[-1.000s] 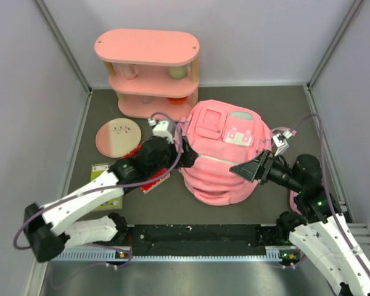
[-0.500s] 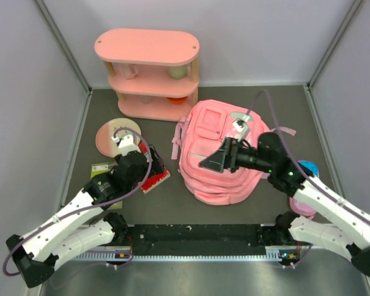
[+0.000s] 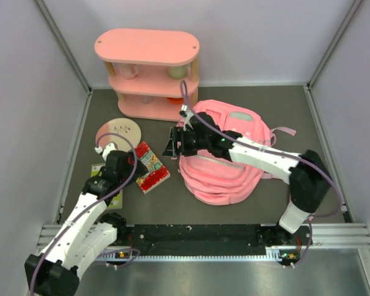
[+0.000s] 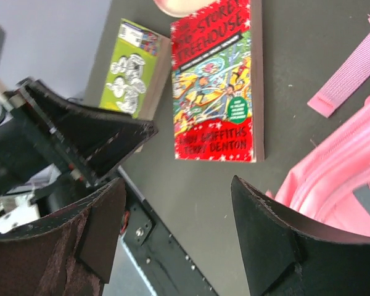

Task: Pack the student bag
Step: Pick up the book from the center of the board.

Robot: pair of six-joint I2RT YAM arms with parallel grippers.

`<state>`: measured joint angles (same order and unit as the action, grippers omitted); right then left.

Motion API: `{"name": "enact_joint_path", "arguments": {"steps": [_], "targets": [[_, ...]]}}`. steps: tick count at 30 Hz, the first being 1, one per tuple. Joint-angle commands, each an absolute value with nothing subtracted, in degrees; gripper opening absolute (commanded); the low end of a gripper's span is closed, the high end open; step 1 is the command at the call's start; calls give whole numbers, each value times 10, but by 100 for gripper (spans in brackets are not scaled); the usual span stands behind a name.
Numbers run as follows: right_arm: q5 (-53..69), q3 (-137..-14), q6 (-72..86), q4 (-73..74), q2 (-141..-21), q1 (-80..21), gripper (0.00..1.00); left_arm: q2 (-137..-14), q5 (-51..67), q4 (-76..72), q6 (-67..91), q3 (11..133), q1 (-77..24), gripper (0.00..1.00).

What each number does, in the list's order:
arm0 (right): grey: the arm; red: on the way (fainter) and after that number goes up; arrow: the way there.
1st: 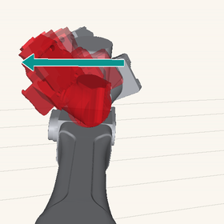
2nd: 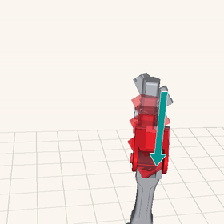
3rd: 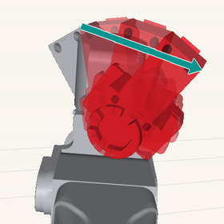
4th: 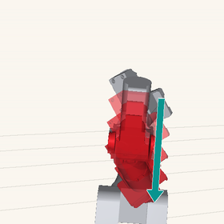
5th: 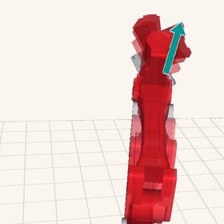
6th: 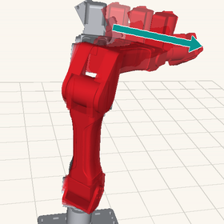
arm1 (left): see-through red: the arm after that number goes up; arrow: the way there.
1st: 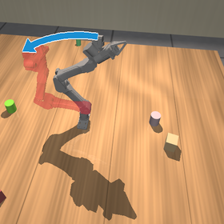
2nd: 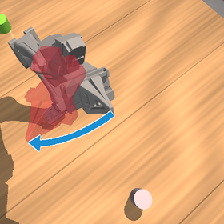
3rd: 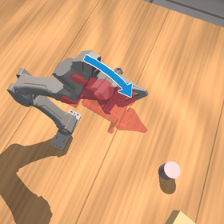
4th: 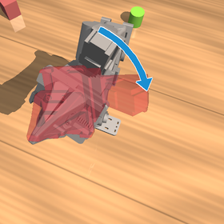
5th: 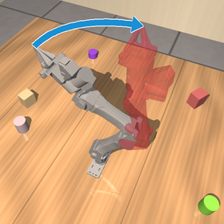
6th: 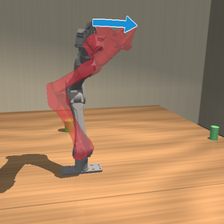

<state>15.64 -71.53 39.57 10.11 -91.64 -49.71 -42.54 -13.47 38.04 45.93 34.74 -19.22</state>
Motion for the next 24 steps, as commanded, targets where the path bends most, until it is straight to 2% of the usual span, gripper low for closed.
{"name": "enact_joint_path", "arguments": {"steps": [1, 8, 12, 18, 24], "targets": [[138, -791, 370, 109, -1019, -521, 68, -435, -76, 333, 461, 304, -169, 99], [156, -860, 364, 122, -1151, -533, 65, -449, -64, 277, 495, 237, -164, 98], [152, -882, 356, 134, -1189, -538, 64, -458, -58, 240, 498, 213, -163, 97], [157, -894, 353, 146, -1214, -541, 64, -480, -5, 158, 492, 186, -163, 95], [184, -893, 352, 140, -1214, -541, 57, -470, 22, 133, 487, 178, -163, 88]]}}
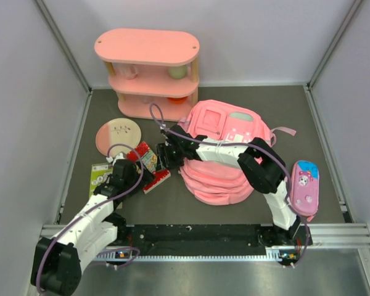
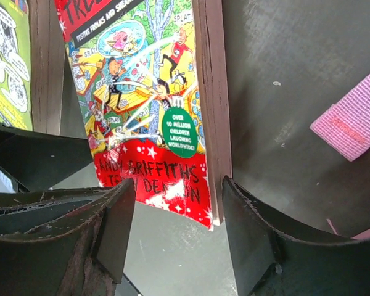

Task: Pack the student bag
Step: Pick up the book from the center of the board.

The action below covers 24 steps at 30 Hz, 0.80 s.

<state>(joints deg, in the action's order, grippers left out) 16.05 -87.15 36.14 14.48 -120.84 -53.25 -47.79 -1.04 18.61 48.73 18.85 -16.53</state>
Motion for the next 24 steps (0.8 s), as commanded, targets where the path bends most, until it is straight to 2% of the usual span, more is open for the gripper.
{"name": "enact_joint_path", "arguments": {"steps": [1, 5, 7, 13, 16, 17, 18, 20, 21, 24], "targets": [[190, -893, 353, 137, -1212, -541, 55, -468, 22, 131, 488, 177, -163, 87], [213, -883, 365, 109, -1202, -541, 43, -447, 24, 132, 488, 174, -163, 79], [228, -866, 376, 72, -1194, -541, 33, -442, 25, 133, 487, 172, -163, 77], [218, -849, 396, 48, -1190, -540, 42, -437, 24, 142, 483, 174, -163, 73], [196, -849, 404, 54, -1194, -541, 38, -432, 20, 151, 482, 175, -163, 71], [190, -847, 404, 55, -1194, -541, 33, -429, 18, 153, 481, 176, -163, 71], [174, -845, 405, 56, -1188, -541, 19, -426, 16, 161, 481, 178, -163, 71], [155, -839, 403, 55, -1179, -541, 11, -418, 8, 170, 476, 180, -163, 71], [148, -833, 399, 56, -1172, -541, 0, -413, 5, 190, 473, 188, -163, 71], [139, -823, 390, 51, -1140, -541, 0, -383, -29, 228, 465, 208, -163, 80]]}}
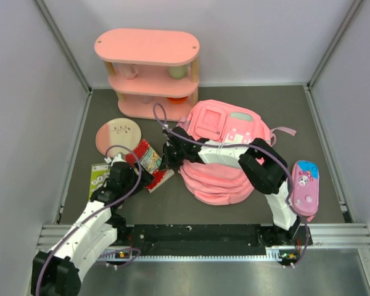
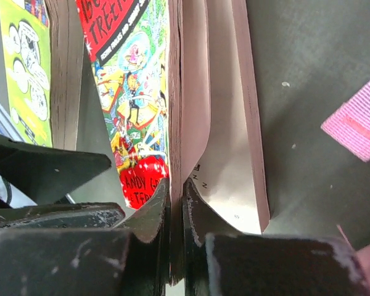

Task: Pack the student bag
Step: Pick up the book from the center of the board.

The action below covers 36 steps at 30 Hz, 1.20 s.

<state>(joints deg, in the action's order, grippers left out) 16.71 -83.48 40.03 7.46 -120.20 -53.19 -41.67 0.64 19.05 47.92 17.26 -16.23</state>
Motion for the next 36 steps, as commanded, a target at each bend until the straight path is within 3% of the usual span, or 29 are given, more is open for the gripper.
{"name": "enact_joint_path", "arguments": {"steps": [1, 5, 11, 17, 24, 29, 33, 35, 36], "targets": [[143, -819, 390, 46, -1121, -541, 0, -361, -36, 262, 462, 232, -163, 84], [168, -775, 415, 4, -1056, -539, 0, -293, -83, 329, 451, 297, -162, 99], [192, -709, 473, -82, -935, -524, 0, -234, -105, 366, 432, 371, -162, 99], [197, -637, 516, -137, -832, -518, 0, -217, -52, 324, 442, 376, -162, 99], [186, -571, 537, -158, -715, -514, 0, -232, 113, 136, 499, 323, -163, 99], [201, -505, 562, -198, -651, -513, 0, -295, 198, -108, 570, 255, -163, 99], [207, -473, 573, -211, -606, -512, 0, -347, 242, -167, 577, 261, -163, 97], [216, -465, 570, -200, -592, -510, 0, -377, 272, -212, 590, 259, -163, 91], [218, -461, 566, -197, -580, -510, 0, -387, 279, -254, 605, 258, -163, 83]]}}
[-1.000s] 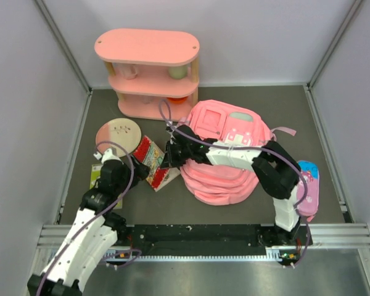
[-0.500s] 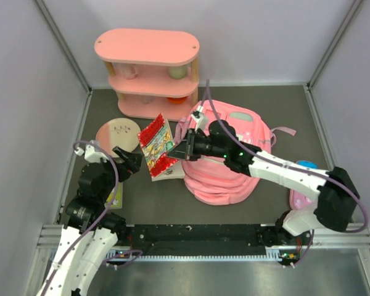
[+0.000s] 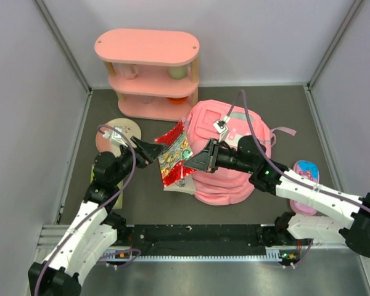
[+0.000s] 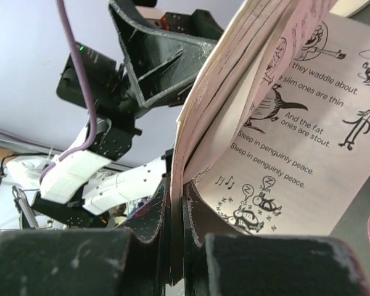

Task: Pack the student bag
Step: Pick up the book from the center of the board.

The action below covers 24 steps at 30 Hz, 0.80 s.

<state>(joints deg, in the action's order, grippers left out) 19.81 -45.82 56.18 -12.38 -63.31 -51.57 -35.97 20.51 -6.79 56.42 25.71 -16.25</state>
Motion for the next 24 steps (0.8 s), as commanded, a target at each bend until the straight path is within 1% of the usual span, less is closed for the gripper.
{"name": "enact_joint_path", "arguments": {"steps": [1, 3, 7, 8, 9, 10, 13, 18, 24], "targets": [[217, -458, 566, -186, -575, -509, 0, -406, 286, -268, 611, 259, -164, 79], [213, -447, 563, -185, -565, -507, 0, -432, 309, -296, 620, 266, -166, 69], [219, -428, 568, -200, -558, -500, 0, -459, 333, -313, 624, 274, -171, 58], [218, -425, 568, -203, -557, -499, 0, -461, 333, -314, 624, 274, -174, 62], [218, -420, 568, -210, -555, -498, 0, -464, 334, -313, 622, 273, -175, 69], [217, -412, 570, -220, -549, -497, 0, -467, 333, -309, 623, 272, -175, 78], [221, -410, 571, -226, -547, -490, 0, -483, 346, -336, 634, 263, -183, 87], [229, -403, 581, -265, -548, -483, 0, -518, 354, -402, 667, 241, -204, 89], [236, -394, 592, -311, -535, -481, 0, -516, 350, -365, 645, 242, -206, 95]]}}
